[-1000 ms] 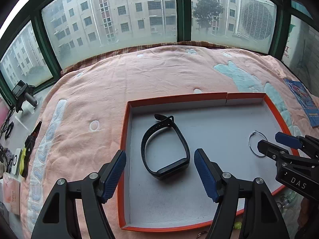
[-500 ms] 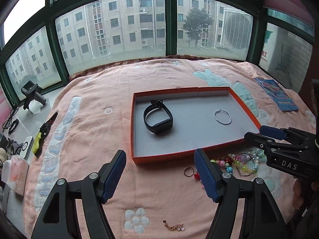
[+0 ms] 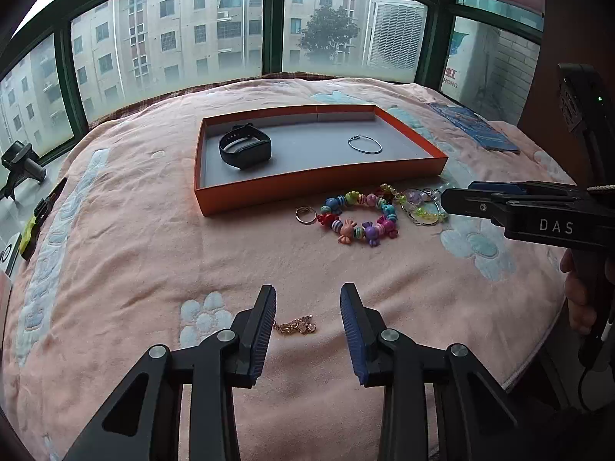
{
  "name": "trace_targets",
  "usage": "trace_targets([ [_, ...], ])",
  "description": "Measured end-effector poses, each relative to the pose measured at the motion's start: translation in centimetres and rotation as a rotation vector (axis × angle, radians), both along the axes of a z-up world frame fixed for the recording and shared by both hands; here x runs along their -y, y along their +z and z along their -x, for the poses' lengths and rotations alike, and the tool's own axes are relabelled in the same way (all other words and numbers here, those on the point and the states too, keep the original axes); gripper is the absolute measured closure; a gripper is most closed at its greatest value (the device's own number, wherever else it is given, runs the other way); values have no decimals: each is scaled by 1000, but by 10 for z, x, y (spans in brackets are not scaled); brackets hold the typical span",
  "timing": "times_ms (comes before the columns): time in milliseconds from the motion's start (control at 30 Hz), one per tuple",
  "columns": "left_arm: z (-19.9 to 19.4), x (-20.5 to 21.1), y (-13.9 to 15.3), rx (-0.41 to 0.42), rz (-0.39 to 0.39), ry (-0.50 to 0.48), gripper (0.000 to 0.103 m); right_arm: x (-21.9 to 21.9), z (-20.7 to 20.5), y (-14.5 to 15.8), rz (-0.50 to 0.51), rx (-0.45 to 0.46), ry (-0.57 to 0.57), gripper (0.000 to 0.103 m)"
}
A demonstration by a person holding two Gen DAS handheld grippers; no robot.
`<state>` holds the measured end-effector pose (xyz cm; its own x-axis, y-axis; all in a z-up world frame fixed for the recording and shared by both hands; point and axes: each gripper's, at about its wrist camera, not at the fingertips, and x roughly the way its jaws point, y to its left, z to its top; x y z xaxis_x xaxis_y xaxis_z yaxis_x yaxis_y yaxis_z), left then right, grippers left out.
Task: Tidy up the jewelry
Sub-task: 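Lift both tools up and away from the tray, then lower the left tool onto the rose-gold chain and close on it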
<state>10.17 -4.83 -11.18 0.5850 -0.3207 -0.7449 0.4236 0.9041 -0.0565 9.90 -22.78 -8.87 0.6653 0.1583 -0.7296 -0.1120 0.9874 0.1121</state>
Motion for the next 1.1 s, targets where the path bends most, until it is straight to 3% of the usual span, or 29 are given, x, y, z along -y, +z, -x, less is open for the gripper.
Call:
trace_targets([
  [167,-9,-6,-16,-47,20,-6,80,-6,4,-3,9,-10,6,42],
  [600,-10,-8,-23,-27,13,-37,81,-14,6,-9,28,-28,22,42],
  [767,-6,-3,-23,1,-23,-54,85,-11,5,-11,25,-38,13,42],
  [1100,-14,0,-23,-5,-21,-39,92,-10,4,-14,25,-47,10,42],
])
